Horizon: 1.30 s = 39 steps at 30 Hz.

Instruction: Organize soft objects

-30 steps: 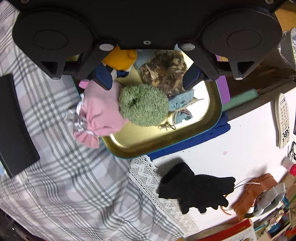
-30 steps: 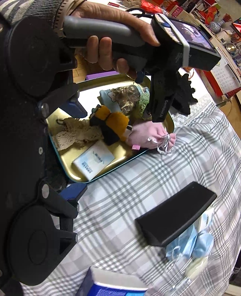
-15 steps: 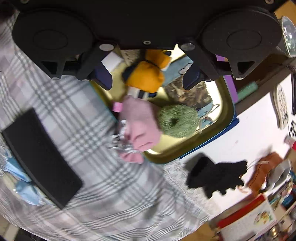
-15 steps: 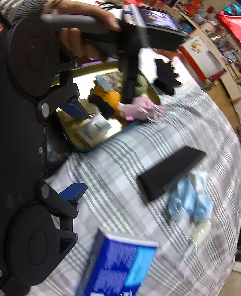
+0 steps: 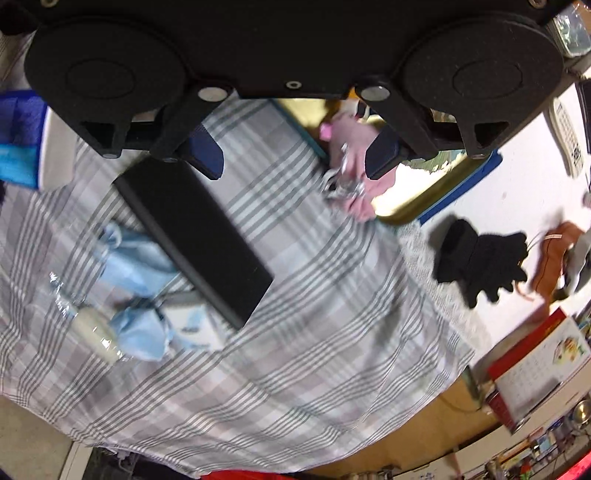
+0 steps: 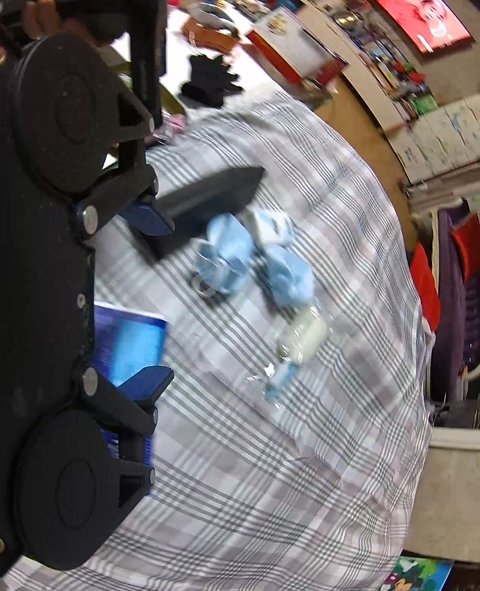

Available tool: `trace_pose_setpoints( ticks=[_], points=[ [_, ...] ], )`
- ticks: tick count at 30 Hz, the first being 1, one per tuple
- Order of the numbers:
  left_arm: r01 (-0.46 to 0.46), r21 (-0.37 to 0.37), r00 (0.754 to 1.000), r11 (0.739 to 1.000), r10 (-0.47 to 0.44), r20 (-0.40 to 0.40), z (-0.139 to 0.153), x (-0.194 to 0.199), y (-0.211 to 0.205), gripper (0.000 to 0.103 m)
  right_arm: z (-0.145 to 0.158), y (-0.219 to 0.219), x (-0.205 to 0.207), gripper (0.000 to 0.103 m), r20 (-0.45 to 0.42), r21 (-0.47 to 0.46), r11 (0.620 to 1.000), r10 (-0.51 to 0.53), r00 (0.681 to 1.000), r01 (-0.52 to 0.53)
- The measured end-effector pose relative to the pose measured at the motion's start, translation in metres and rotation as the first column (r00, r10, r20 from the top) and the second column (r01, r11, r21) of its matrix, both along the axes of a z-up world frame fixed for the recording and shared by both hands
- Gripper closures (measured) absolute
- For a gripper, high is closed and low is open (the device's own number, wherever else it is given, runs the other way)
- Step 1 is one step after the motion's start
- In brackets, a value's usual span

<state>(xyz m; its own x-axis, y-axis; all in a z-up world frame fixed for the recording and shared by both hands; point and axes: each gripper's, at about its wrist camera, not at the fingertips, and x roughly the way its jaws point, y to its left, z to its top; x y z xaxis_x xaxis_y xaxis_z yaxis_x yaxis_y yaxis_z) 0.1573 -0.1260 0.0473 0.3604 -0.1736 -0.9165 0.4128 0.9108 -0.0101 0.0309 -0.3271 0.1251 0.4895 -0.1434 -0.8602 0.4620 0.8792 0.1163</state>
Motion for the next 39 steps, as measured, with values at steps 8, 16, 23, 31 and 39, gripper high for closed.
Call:
trace_pose_setpoints(
  ticks=[8,16,23,31,39],
  points=[
    [-0.024,0.012,1.000,1.000,0.024,0.012,0.009,0.025,-0.022,0.023,-0.029,-0.010,0.051,0.021,0.009,0.066,0.997,-0.052,0.999,0.051],
    [-0.073,0.010,0.997,0.997,0.073,0.000,0.007,0.044,-0.015,0.022,-0.067,0.004,0.101,0.010,0.001,0.114,0.987,-0.112,0.994,0.111],
    [-0.104,0.017,0.995,0.994,0.104,-0.009,-0.001,0.054,-0.001,0.022,-0.087,0.011,0.130,0.006,-0.011,0.103,0.980,-0.169,0.986,0.169],
    [-0.117,0.008,0.993,0.993,0.118,-0.020,-0.004,0.063,-0.001,0.022,-0.114,0.029,0.149,0.023,-0.088,-0.068,0.991,-0.125,0.988,0.119],
    [-0.082,-0.001,0.997,0.997,0.082,-0.004,-0.001,0.063,-0.026,0.023,-0.103,-0.001,0.118,0.055,-0.034,-0.044,0.983,-0.178,0.983,0.177]
  ],
)
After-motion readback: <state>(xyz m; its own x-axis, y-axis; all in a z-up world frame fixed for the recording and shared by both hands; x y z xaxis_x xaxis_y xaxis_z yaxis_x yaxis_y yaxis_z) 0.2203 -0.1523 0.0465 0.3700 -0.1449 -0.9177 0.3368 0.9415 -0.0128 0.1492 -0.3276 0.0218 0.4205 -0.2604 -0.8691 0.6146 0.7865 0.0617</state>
